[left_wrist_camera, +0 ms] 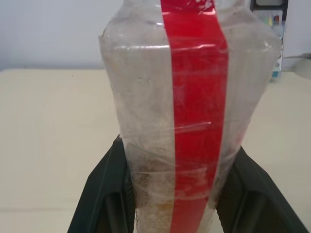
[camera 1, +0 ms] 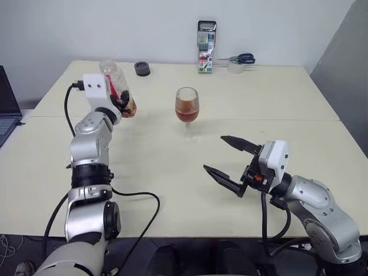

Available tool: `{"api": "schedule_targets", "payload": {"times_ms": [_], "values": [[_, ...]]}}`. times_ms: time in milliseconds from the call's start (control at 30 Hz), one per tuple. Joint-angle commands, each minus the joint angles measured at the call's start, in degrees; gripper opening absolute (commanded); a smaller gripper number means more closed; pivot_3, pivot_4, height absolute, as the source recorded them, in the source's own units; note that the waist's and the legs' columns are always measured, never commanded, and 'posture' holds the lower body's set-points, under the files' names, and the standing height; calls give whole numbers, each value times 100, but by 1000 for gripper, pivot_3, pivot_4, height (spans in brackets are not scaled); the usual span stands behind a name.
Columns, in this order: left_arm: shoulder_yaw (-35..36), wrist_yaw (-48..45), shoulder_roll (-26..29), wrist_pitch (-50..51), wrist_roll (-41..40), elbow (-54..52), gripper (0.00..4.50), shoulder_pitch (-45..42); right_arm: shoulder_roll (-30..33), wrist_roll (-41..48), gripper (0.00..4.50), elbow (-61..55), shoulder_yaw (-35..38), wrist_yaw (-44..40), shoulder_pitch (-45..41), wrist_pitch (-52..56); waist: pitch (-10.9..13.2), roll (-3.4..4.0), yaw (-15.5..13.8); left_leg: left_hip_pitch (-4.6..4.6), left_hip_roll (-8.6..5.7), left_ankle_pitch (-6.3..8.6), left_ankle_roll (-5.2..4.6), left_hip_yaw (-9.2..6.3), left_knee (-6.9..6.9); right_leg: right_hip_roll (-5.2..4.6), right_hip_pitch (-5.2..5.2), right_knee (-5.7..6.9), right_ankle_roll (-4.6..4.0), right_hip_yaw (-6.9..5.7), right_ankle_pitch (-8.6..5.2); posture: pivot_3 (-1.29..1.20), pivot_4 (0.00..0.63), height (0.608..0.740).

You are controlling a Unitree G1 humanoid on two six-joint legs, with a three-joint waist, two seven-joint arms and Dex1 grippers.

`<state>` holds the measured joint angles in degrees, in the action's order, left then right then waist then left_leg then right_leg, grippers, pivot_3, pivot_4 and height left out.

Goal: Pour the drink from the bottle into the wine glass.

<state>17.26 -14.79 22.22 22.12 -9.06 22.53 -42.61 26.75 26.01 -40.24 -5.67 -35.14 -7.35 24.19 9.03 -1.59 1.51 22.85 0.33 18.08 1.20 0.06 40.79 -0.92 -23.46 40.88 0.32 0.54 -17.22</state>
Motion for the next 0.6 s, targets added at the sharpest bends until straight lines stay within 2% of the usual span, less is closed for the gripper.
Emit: {"api": "schedule_targets", "payload": {"times_ms": [33, 267, 533, 600], "values": [[-123, -101, -32, -229, -73, -413, 1687, 214, -9, 71, 4500, 1, 65, -59, -181, -121, -1, -2, -2, -1, -1, 0, 0, -1, 2, 0, 1, 2, 0, -1, 0, 0, 150, 740], [-246, -223, 51, -576, 47, -305, 1687, 733, -19, 41, 4500, 129, 51, 5, -334, -49, -2, -3, 7, -7, 0, 1, -1, -3, 1, 1, 6, 4, 0, -1, 0, 0, 150, 740], [-240, -271, 102, -989, 27, 109, 1687, 748, -32, 31, 4500, 121, 25, 39, -316, -41, -2, -3, 2, -6, 0, 2, -4, -4, 1, 0, 6, 3, 0, -3, 0, 0, 150, 740], [-233, -290, 112, -1001, 7, 260, 2443, 752, -31, 9, 4500, 115, 19, 65, -287, -30, -2, -4, 2, -7, 0, 3, -5, -3, 1, 0, 6, 3, 0, -2, 0, 0, 150, 740]]}}
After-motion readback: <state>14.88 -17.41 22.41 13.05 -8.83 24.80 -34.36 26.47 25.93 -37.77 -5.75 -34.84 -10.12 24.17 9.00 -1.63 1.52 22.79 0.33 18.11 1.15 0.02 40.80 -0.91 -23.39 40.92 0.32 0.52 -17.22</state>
